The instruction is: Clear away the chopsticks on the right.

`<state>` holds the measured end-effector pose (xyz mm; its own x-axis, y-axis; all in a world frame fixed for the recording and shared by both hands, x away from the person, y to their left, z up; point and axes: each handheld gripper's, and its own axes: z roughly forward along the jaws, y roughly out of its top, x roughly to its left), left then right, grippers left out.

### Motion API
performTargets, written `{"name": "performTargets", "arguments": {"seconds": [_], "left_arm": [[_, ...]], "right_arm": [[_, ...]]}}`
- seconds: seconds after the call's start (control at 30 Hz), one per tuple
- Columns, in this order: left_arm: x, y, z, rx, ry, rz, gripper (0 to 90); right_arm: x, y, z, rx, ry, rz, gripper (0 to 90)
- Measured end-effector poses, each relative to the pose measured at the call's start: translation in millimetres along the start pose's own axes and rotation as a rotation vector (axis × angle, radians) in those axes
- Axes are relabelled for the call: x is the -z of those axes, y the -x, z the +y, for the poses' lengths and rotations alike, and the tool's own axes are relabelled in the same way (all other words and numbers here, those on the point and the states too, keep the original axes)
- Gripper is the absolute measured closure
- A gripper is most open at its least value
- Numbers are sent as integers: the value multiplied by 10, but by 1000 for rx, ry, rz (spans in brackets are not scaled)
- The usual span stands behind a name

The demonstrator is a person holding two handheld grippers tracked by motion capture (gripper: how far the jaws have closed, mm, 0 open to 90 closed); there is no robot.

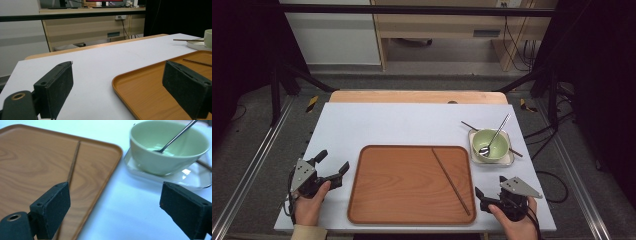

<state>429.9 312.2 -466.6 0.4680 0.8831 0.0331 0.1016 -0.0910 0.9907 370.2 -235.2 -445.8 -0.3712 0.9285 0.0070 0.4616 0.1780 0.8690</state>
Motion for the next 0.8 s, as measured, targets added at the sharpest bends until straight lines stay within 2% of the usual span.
{"name": "performTargets", "arguments": {"seconds": [0.13,0.4,0.5,0.63,0.7,0.8], "left_arm": [[1,3,2,0,2,0,95],[-1,6,2,1,4,-2,95],[-1,5,2,4,6,-1,95],[1,9,4,1,4,-2,95],[-5,10,1,1,3,-2,95],[-6,14,1,1,3,-3,95]], "right_arm": [[30,107,14,-8,28,-41,105],[62,385,14,-65,89,-115,149],[39,487,1,-72,101,-149,169],[15,666,-15,-121,115,-193,198],[4,742,-7,-119,119,-218,216],[-52,864,-12,-119,112,-229,229]]}}
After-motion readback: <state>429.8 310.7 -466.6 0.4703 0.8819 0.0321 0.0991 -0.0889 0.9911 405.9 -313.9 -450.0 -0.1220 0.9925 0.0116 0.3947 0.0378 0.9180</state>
